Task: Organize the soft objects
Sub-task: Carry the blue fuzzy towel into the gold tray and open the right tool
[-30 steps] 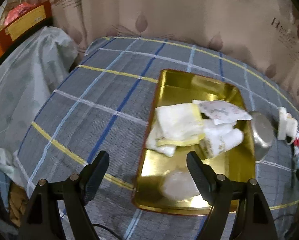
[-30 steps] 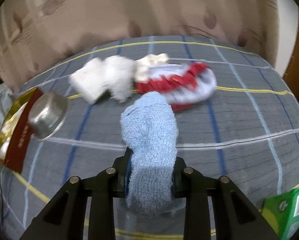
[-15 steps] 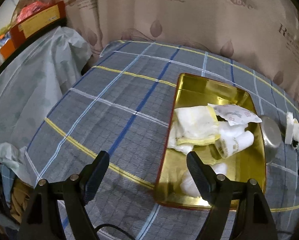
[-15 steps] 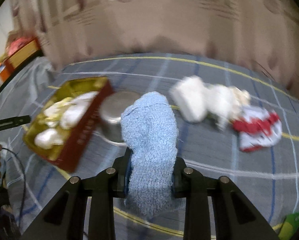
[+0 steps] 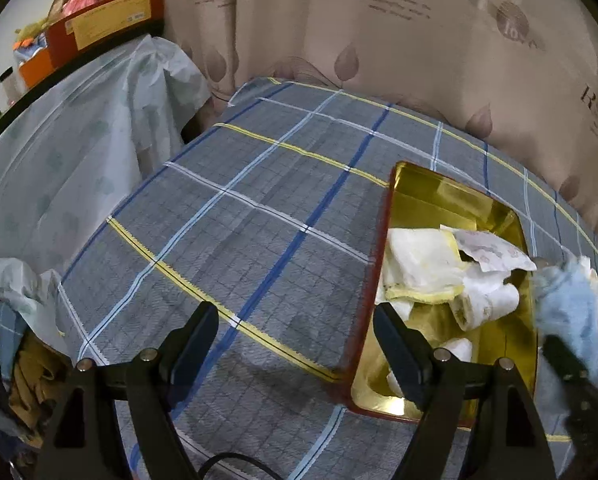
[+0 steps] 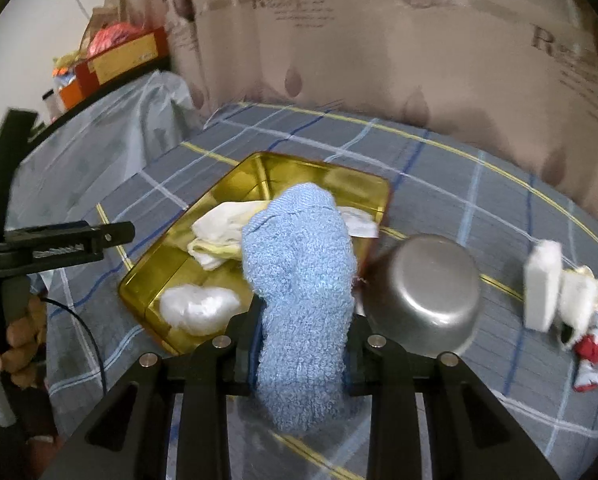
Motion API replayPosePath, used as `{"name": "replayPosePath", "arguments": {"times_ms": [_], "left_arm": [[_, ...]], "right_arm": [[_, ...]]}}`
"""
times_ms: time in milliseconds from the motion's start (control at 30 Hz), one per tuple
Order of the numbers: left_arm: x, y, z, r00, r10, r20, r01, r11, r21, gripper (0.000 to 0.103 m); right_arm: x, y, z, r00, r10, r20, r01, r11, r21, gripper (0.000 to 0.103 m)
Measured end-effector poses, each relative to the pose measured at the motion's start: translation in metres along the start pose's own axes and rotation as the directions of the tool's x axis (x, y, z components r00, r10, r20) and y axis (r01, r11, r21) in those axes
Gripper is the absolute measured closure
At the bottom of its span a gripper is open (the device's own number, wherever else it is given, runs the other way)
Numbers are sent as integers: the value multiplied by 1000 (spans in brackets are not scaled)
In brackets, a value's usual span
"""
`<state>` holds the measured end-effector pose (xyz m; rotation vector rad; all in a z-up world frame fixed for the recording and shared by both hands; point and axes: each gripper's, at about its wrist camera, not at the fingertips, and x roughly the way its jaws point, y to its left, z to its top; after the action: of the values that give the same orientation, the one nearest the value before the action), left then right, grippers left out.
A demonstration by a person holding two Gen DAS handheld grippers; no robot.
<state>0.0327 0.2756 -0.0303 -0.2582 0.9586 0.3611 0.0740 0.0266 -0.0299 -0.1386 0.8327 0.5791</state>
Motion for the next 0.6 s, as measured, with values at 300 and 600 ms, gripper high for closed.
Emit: {"name": "replayPosePath", "arguments": {"times_ms": [300,600], "left_arm": [[3,-4,-2,1000,-1,-14,2,1000,14,21],[8,-6,-4,999,-2,-32,3,1000,16,21]], "right_arm": [[51,21,9,997,30,-73,-31,999,-11,76],[55,25,10,997,47,-63,-49,998,-29,56]]}}
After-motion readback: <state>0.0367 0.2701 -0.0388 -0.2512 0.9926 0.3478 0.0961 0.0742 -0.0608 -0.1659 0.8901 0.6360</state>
